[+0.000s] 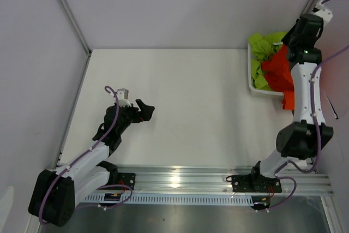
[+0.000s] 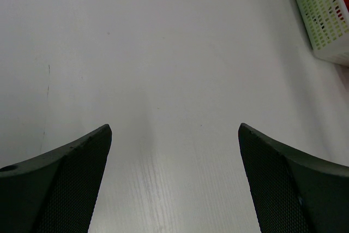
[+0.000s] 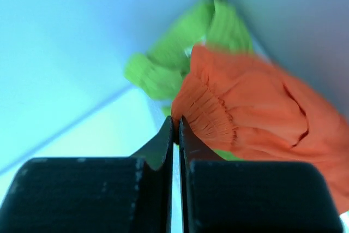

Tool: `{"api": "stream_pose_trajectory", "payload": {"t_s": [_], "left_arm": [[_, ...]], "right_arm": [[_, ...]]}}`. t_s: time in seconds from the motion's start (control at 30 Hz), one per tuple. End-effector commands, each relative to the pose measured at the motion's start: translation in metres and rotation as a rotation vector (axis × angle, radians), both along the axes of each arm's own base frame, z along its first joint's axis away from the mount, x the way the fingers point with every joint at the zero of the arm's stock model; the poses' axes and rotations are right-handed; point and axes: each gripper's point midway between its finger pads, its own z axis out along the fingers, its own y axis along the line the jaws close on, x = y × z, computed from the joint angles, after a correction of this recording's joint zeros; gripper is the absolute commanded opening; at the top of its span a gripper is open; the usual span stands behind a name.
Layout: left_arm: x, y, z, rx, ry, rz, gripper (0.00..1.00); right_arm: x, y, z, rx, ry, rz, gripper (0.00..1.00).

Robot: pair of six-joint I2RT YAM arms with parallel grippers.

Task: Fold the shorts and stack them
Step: Grab the shorts from the pile, then flatten the shorts out

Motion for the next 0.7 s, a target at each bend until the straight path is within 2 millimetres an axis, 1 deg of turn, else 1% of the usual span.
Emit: {"api": "stream_pose_trajectory", "payload": {"t_s": [0.0,0.03,0.07,0.13,0.17,0.2,0.23,0.27,0.3,0.33,0.37,0.4,0.43,0.47,0.5,0.53,0.57,0.6,0.67], "left_arm": [[0.004,-0.01,0.025,-0.022,-0.069,-0.037,0.99],[0.005,-0.011,0.025,-0.023,-0.069,-0.04,0.99],[0.005,-0.012,0.024,-0.022,-0.066,-0.041,0.99],[0.005,-0.012,0.024,-0.02,-0.067,-0.04,0.99],[0.005,-0.012,0.024,-0.022,-0.066,-0.041,0.99],[0.006,-0.012,0.029,-0.025,-0.076,-0.042,0.99],[0.005,-0.012,0.026,-0.023,-0.071,-0.042,0.99],[0.005,-0.012,0.026,-0.022,-0.071,-0.043,0.99],[0.004,-0.012,0.027,-0.023,-0.076,-0.042,0.99],[0.004,-0.011,0.028,-0.022,-0.078,-0.041,0.99],[0.004,-0.011,0.027,-0.02,-0.075,-0.036,0.99],[0.004,-0.01,0.029,-0.021,-0.08,-0.033,0.99],[0.004,-0.01,0.029,-0.02,-0.082,-0.032,0.99],[0.004,-0.009,0.029,-0.018,-0.083,-0.026,0.99],[0.004,-0.008,0.029,-0.017,-0.081,-0.023,0.99],[0.004,-0.007,0.033,-0.018,-0.092,-0.019,0.99],[0.003,-0.005,0.032,-0.017,-0.089,-0.008,0.99],[0.003,-0.004,0.036,-0.019,-0.098,-0.004,0.99],[0.0,-0.002,0.044,-0.034,-0.127,0.006,0.99]], "right_arm": [[-0.045,0.021,0.093,-0.038,-0.176,0.083,0.0],[-0.055,0.029,0.106,-0.04,-0.194,0.115,0.0],[-0.071,0.039,0.137,-0.053,-0.261,0.153,0.0],[-0.087,0.068,0.167,-0.051,-0.327,0.279,0.0],[-0.104,0.093,0.194,-0.057,-0.394,0.403,0.0],[-0.113,0.103,0.206,-0.053,-0.421,0.448,0.0],[-0.121,0.117,0.215,-0.049,-0.44,0.509,0.0],[-0.138,0.141,0.235,-0.058,-0.492,0.636,0.0],[-0.151,0.153,0.246,-0.044,-0.523,0.687,0.0],[-0.162,0.17,0.259,-0.043,-0.569,0.756,0.0],[-0.178,0.187,0.267,-0.039,-0.602,0.851,0.0],[-0.186,0.197,0.274,0.015,-0.623,0.895,0.0],[-0.193,0.205,0.283,0.032,-0.657,0.942,0.0],[-0.206,0.225,0.285,0.053,-0.665,1.063,0.0],[-0.21,0.234,0.286,0.082,-0.67,1.116,0.0],[-0.219,0.246,0.291,0.124,-0.684,1.165,0.0],[-0.227,0.262,0.291,0.143,-0.685,1.219,0.0],[-0.228,0.269,0.289,0.155,-0.68,1.237,0.0],[-0.227,0.28,0.278,0.186,-0.653,1.271,0.0]]}}
